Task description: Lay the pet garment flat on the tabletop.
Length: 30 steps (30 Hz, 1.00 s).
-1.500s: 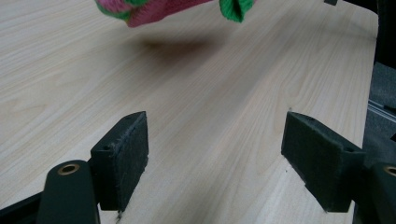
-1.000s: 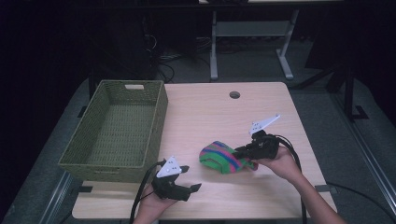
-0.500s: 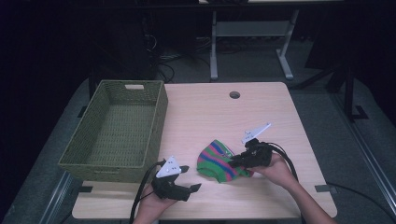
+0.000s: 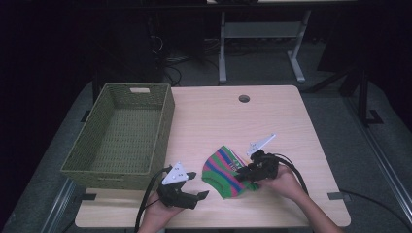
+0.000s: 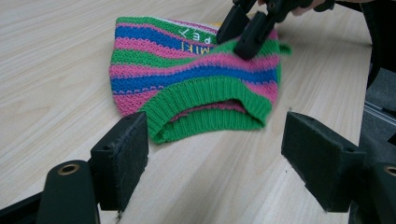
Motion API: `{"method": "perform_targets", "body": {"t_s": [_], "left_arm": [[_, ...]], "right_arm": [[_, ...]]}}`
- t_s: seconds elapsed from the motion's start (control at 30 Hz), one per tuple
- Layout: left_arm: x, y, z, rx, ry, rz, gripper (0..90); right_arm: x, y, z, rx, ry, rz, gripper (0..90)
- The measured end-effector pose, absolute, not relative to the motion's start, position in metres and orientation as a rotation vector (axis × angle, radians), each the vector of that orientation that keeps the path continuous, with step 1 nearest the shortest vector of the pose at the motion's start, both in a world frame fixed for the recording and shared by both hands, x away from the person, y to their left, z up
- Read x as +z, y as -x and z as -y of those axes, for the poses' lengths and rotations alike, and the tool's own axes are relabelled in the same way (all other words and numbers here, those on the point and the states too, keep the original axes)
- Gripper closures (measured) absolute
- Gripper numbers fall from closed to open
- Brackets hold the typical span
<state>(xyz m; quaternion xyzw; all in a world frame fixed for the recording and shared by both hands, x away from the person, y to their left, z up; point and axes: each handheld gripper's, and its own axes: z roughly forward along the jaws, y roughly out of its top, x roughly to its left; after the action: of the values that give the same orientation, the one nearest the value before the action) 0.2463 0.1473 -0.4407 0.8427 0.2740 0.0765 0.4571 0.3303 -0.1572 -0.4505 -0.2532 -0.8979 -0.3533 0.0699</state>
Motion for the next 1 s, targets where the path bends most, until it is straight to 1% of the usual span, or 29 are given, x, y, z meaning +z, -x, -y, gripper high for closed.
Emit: {"method": "perform_targets", "body": {"t_s": [0.07,0.1,0.3,0.57,0.67,0.83,1.0], "left_arm": [[-0.441,-0.247,-0.147,0.190,-2.079,-0.675,22.7],[-0.440,-0.246,-0.147,0.190,-2.078,-0.676,22.7],[-0.440,-0.246,-0.147,0.190,-2.077,-0.678,22.7],[-0.440,-0.246,-0.148,0.191,-2.074,-0.679,22.7],[-0.440,-0.246,-0.148,0.193,-2.076,-0.681,22.7],[-0.440,-0.246,-0.148,0.194,-2.075,-0.678,22.7],[-0.440,-0.246,-0.149,0.196,-2.072,-0.680,22.7]], "right_arm": [[-0.454,-0.327,0.154,-1.041,0.728,2.713,59.3],[-0.454,-0.326,0.153,-1.031,0.729,2.718,54.6],[-0.448,-0.320,0.149,-1.059,0.681,2.748,48.4],[-0.437,-0.306,0.142,-1.086,0.597,2.764,47.9],[-0.438,-0.304,0.137,-1.086,0.533,2.790,48.7],[-0.444,-0.296,0.123,-1.048,0.467,2.802,52.6],[-0.451,-0.294,0.114,-1.010,0.437,2.815,53.0]]}}
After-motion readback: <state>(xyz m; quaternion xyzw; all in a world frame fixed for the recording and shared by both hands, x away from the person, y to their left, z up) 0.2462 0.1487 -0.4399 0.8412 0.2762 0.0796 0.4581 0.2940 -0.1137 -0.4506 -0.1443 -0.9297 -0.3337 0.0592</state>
